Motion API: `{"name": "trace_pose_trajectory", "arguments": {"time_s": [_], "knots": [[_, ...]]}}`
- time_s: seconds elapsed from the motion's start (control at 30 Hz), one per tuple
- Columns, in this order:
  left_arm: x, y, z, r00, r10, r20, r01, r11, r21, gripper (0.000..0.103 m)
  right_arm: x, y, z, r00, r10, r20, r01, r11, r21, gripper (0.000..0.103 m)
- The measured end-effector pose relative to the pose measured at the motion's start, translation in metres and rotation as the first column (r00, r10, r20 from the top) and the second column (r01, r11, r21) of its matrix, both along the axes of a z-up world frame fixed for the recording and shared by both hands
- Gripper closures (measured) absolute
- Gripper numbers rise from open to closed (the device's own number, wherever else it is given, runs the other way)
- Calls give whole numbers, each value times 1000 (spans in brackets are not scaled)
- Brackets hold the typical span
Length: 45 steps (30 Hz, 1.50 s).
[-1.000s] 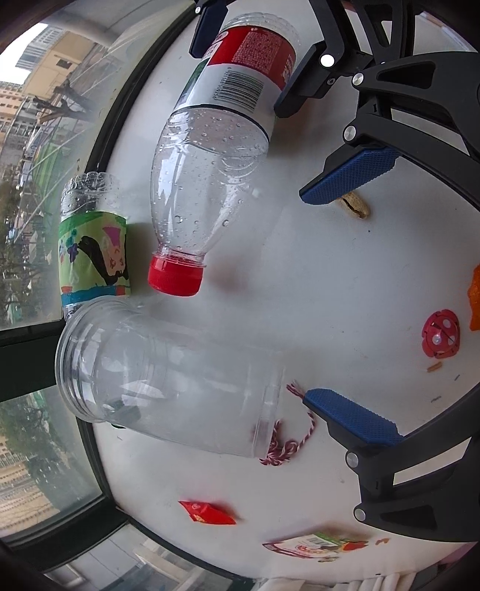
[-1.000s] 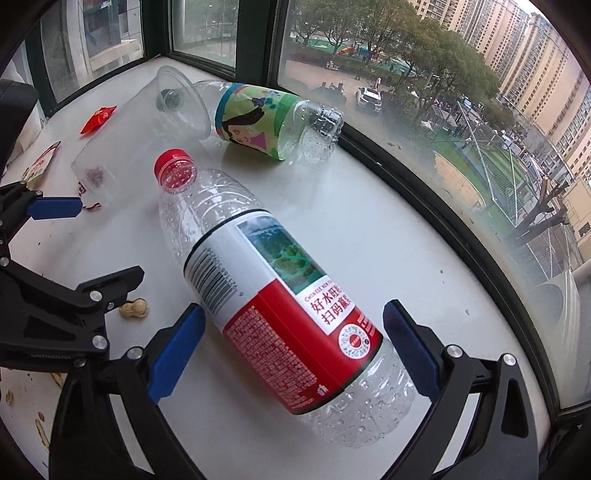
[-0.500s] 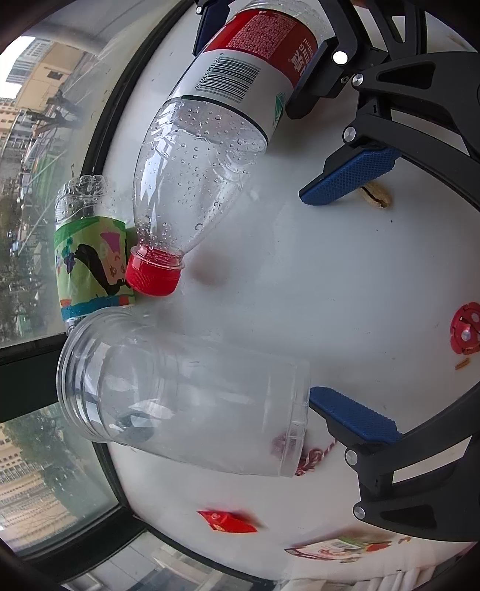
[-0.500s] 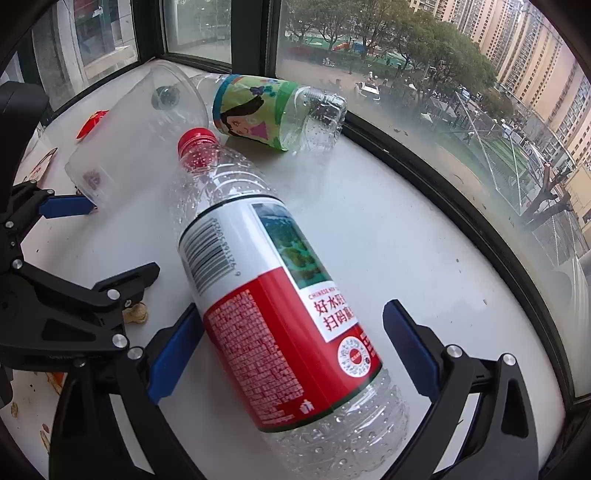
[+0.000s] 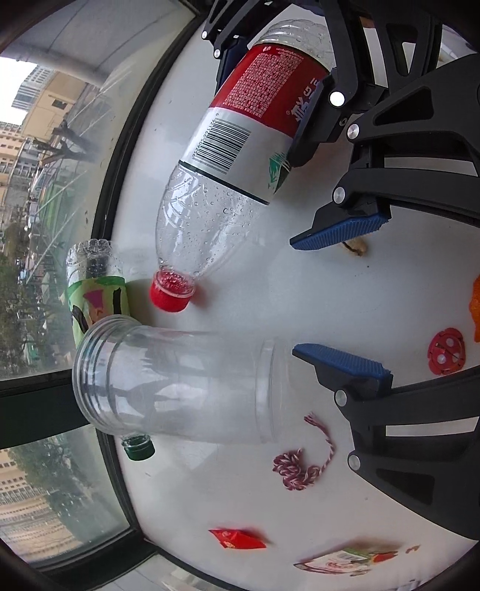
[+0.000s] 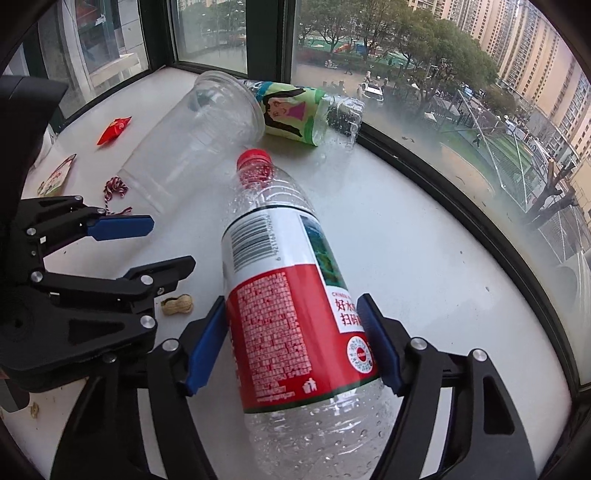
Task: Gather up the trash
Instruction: 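Close the right tool around the water bottle's middle, then carry the held bottle in the right tool over the trash bin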
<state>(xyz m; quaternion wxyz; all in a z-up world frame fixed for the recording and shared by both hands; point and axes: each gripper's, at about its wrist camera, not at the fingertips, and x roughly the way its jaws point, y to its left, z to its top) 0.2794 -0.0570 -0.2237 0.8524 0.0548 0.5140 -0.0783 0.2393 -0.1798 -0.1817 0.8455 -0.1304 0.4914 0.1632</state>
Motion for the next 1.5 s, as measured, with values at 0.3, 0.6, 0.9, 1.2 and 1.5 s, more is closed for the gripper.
{"name": "trace_pose_trajectory", "arguments": {"time_s": [0.3, 0.6, 0.9, 1.2, 1.5], "knots": [[-42, 2, 52, 998, 1, 56, -1, 1000, -4, 53, -39, 6, 45, 998, -48, 34, 46, 998, 45, 40], [-112, 18, 126, 987, 10, 158, -9, 1000, -11, 53, -117, 20, 114, 990, -53, 134, 42, 996, 82, 40], [-220, 59, 171, 968, 88, 234, -93, 996, 13, 53, -206, 62, 156, 975, 26, 220, -46, 995, 86, 40], [-318, 123, 186, 919, 290, 267, -302, 953, 5, 53, -272, 120, 170, 939, 222, 264, -250, 965, 75, 40], [-427, 205, 194, 788, 549, 279, -574, 819, 9, 53, -339, 207, 177, 831, 480, 280, -518, 852, 77, 40]]}}
